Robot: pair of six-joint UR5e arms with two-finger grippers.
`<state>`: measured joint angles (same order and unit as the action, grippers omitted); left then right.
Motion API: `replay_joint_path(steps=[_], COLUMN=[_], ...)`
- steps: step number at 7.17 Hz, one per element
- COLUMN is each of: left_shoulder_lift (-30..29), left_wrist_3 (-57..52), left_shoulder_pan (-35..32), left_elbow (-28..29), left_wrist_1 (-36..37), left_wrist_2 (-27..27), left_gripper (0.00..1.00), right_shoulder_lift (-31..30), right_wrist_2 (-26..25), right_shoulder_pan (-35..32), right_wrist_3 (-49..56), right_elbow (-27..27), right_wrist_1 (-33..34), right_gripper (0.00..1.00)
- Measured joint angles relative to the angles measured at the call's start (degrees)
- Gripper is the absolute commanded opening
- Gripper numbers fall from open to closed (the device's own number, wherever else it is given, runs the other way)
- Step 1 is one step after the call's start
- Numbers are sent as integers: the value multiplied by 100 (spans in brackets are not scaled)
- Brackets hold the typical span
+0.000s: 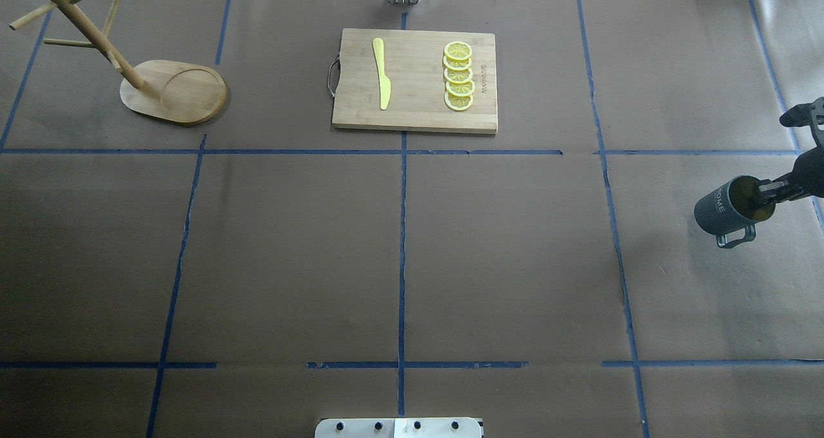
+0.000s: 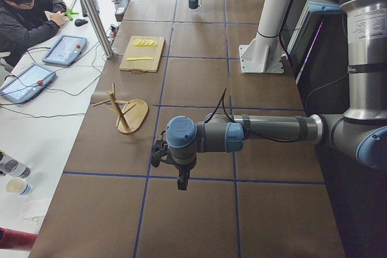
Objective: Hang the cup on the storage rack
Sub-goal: 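Carry the teal mug toward the table center and lower it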
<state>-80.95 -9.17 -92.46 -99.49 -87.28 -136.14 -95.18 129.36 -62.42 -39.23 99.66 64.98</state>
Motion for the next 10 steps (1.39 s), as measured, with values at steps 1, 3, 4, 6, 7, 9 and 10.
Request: replay_joint_path(steps=[1,3,4,6,7,9,10], left_shoulder_lift=[0,0,0,0,0,0,2], left_wrist_3=[0,1,2,3,1,0,0], left_shoulder_pan=[0,0,0,0,0,0,0], left_elbow=[0,-4,-4,-8,-8,-15,-16], left_wrist_1=[0,0,0,0,0,0,0], left_wrist_2=[0,0,0,0,0,0,0], left_gripper=[100,100,100,100,100,100,100], right_shoulder_lift=[23,241,475,1125,1562,2472,2985], right_wrist_2=[39,-20,-196,-827,-1153,-1663,-1884], right_shoulder_pan=[42,454,813,1535,1849,2527,2821], right_wrist_3=[-1071,-3184,-4072,-5094,-5359,-5971,-6295], right_elbow=[249,733,833,1005,1098,1063,917], right_wrist_1=[3,24,53,711,1319,2242,2626], right_gripper=[0,0,0,0,0,0,0])
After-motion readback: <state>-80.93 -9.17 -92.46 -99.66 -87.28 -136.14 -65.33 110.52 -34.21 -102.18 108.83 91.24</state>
